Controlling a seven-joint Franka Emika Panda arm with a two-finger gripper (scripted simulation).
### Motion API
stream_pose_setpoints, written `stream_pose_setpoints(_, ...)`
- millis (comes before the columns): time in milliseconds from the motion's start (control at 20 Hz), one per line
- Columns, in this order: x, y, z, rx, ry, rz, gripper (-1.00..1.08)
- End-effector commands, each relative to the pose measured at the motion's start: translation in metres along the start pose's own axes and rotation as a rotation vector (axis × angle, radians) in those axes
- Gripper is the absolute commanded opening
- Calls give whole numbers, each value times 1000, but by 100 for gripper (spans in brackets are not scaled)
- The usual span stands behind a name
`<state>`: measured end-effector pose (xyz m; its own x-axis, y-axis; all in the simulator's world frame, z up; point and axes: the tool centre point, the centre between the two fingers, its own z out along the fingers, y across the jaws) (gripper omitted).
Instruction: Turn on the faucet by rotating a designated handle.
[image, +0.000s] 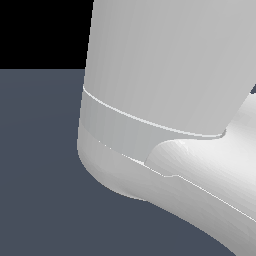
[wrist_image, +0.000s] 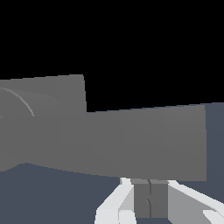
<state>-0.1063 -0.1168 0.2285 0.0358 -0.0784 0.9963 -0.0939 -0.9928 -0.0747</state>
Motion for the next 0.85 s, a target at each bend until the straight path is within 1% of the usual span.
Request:
stream_pose_setpoints(0, 19, 1, 3, 3, 27, -4, -100)
stream_pose_setpoints(750, 70, 8, 2, 3, 42, -29, -100)
stream_pose_setpoints(800, 70, 8, 2, 3, 42, -29, -100)
